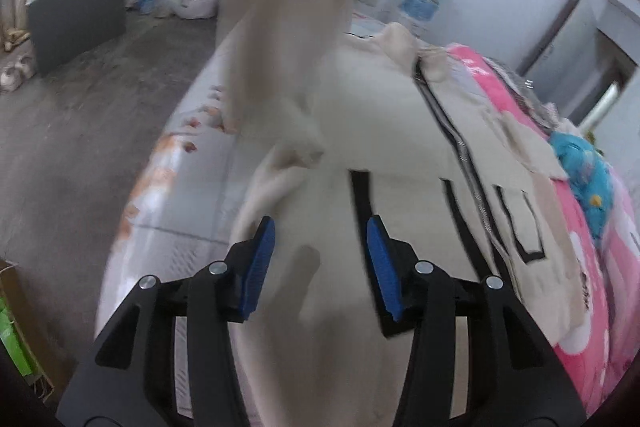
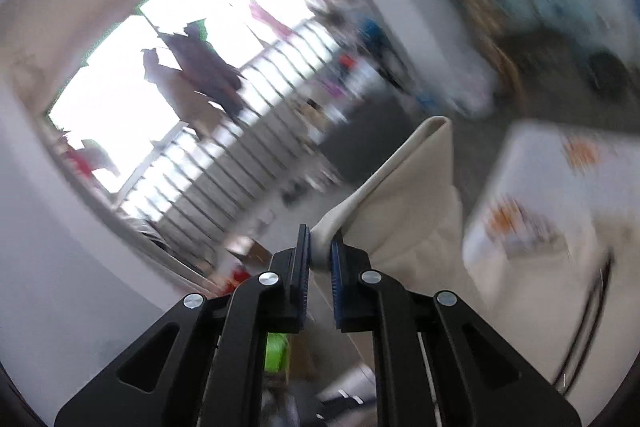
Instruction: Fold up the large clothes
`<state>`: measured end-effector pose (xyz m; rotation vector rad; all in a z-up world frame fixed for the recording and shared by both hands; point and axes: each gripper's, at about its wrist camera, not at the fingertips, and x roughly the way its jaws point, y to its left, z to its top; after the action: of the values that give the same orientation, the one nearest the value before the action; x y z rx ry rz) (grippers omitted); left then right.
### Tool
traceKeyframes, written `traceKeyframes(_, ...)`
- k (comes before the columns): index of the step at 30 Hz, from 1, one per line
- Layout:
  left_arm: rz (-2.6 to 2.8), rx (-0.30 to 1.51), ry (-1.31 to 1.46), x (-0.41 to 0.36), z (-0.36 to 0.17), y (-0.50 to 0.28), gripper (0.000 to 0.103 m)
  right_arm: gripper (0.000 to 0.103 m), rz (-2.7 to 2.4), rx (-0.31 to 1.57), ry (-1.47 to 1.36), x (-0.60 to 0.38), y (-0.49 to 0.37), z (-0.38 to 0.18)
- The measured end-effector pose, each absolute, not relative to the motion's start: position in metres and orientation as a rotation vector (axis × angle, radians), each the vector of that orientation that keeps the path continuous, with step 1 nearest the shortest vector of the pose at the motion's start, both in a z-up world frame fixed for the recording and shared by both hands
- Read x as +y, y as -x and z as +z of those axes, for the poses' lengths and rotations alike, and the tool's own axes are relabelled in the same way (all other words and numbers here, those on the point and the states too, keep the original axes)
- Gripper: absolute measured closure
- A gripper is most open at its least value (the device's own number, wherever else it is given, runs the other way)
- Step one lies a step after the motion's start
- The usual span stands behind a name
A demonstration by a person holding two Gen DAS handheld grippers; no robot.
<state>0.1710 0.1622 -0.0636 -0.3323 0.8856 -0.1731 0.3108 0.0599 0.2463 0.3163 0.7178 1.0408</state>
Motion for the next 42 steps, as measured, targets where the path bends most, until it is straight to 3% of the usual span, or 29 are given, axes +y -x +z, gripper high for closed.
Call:
traceKeyframes(2, -0.14, 0.897, 0.332, 0.166, -0.066, -0.179, 0.057, 0.093, 1.027, 0.645, -0.298, 0.044, -0.303, 0.264)
traceKeyframes(5, -0.124, 0.9, 0.334, 0.166, -0.069, -0.184, 0.057, 0.093, 0.918, 0.635, -0.28, -0.001, -0.308, 0.248)
traceKeyframes(13, -0.082, 0.893, 0.264, 0.158, -0.069, -0.185, 0.057, 0.093, 0.404, 1.031, -0.317, -0.175, -0.347, 0.05)
traceKeyframes(15, -0.078, 0.9, 0.244, 0.157, -0.068, -0.189, 0.057, 0.093, 0.365, 1.067, -0.352, -0.197, -0.353, 0.027)
traceKeyframes(22, -0.117, 0.942, 0.168, 0.144, -0.061, -0.215, 0.057, 0.093, 0.481, 0.913, -0.347, -0.174, -0.37, 0.07)
traceKeyframes(27, -0.067, 0.968, 0.177, 0.147, -0.068, -0.223, 0.058, 0.093, 0.476, 0.799, -0.291, -0.208, -0.341, 0.098)
traceKeyframes(34, -0.054, 0.952, 0.158, 0.143, -0.07, -0.218, 0.058, 0.091, 0.302, 1.171, -0.318, -0.267, -0.344, -0.026)
traceKeyframes(40, -0.08, 0.946, 0.16, 0.144, -0.068, -0.213, 0.058, 0.075, 0.304, 1.198, -0.346, -0.277, -0.35, -0.026)
traceKeyframes(42, -0.093, 0.946, 0.165, 0.143, -0.067, -0.209, 0.058, 0.074, 0.3, 1.194, -0.362, -0.281, -0.354, -0.028)
